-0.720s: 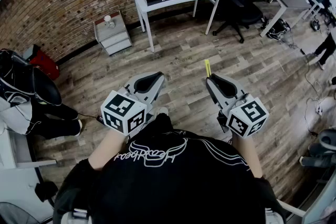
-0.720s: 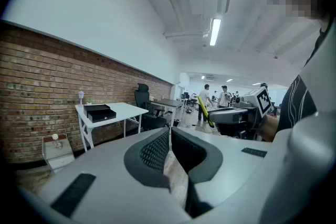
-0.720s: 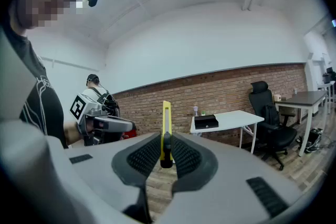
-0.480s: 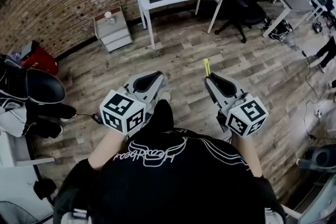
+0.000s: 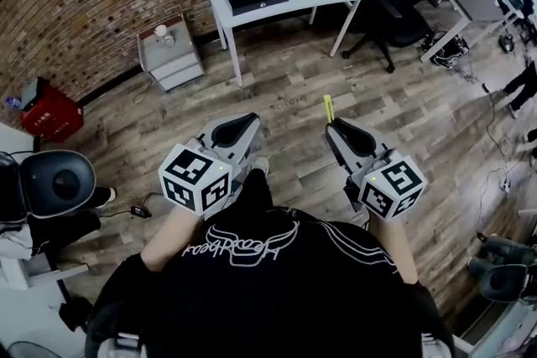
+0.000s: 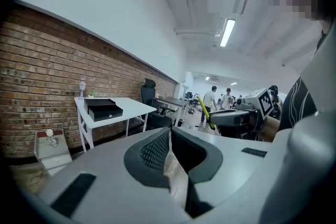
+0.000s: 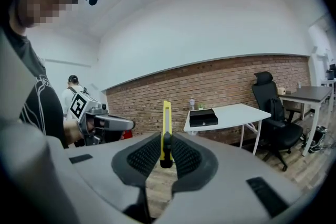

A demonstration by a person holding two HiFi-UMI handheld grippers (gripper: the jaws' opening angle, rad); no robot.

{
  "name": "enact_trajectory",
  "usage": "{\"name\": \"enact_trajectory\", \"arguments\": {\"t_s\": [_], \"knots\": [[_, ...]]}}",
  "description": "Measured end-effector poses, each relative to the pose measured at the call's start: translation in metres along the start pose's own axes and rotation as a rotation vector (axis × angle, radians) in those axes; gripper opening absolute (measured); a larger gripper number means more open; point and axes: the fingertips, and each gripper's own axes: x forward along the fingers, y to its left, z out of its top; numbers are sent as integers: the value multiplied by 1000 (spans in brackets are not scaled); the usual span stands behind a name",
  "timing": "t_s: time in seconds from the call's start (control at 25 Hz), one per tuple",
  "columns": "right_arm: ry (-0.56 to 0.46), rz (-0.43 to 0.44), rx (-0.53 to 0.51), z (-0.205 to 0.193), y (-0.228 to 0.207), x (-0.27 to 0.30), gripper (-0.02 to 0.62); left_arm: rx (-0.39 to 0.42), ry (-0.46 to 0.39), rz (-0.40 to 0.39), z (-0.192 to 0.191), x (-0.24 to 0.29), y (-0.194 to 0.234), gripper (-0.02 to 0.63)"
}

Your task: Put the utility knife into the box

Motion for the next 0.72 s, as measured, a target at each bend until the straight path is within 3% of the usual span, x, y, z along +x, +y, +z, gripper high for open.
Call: {"name": "enact_trajectory", "arguments": {"t_s": [0.4, 0.72], "knots": [[75, -34, 65, 34, -85, 125, 67, -43, 83, -40, 44, 94, 124, 38], [130, -29, 25, 64, -125, 215, 67, -63, 50, -38, 81, 137, 217, 38]]}}
